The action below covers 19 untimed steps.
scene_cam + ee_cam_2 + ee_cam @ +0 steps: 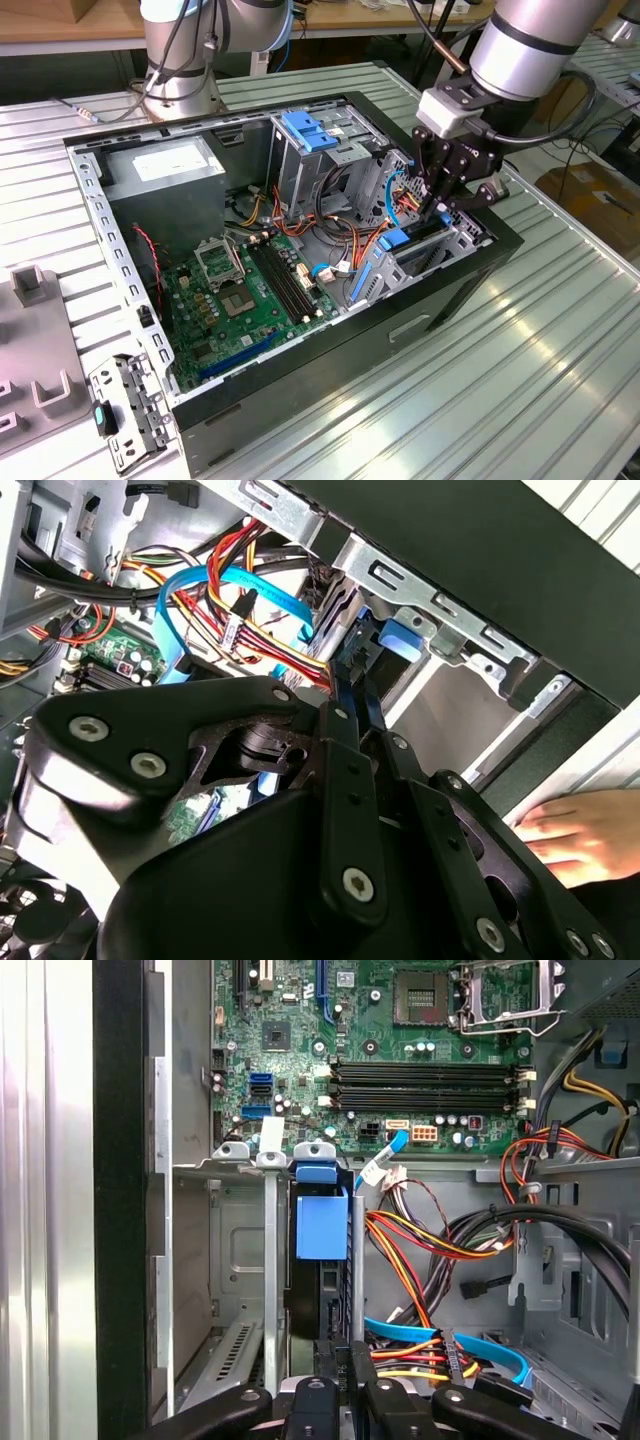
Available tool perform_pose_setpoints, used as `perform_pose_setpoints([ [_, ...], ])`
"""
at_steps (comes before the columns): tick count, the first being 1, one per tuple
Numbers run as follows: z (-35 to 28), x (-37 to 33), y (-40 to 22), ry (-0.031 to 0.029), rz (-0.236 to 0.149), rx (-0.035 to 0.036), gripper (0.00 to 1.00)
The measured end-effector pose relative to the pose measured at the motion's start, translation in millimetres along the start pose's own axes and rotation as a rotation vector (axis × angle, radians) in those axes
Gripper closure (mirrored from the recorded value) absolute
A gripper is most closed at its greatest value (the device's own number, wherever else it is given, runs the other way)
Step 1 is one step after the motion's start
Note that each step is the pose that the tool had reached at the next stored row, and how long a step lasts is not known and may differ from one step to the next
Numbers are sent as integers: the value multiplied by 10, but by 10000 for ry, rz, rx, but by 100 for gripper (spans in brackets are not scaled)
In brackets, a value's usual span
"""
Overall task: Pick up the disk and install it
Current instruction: 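Insert the first disk wire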
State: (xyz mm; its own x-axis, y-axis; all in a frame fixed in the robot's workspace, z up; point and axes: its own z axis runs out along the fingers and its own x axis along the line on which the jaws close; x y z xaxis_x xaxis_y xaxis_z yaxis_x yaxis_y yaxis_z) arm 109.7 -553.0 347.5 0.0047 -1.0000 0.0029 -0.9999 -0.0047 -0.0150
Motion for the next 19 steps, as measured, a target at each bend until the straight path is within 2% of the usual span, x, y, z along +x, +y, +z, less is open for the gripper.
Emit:
perform_pose_setpoints([
  [12, 19, 12, -4, -22, 0, 0, 83],
  [19, 53, 12, -9, -44, 0, -2, 83],
])
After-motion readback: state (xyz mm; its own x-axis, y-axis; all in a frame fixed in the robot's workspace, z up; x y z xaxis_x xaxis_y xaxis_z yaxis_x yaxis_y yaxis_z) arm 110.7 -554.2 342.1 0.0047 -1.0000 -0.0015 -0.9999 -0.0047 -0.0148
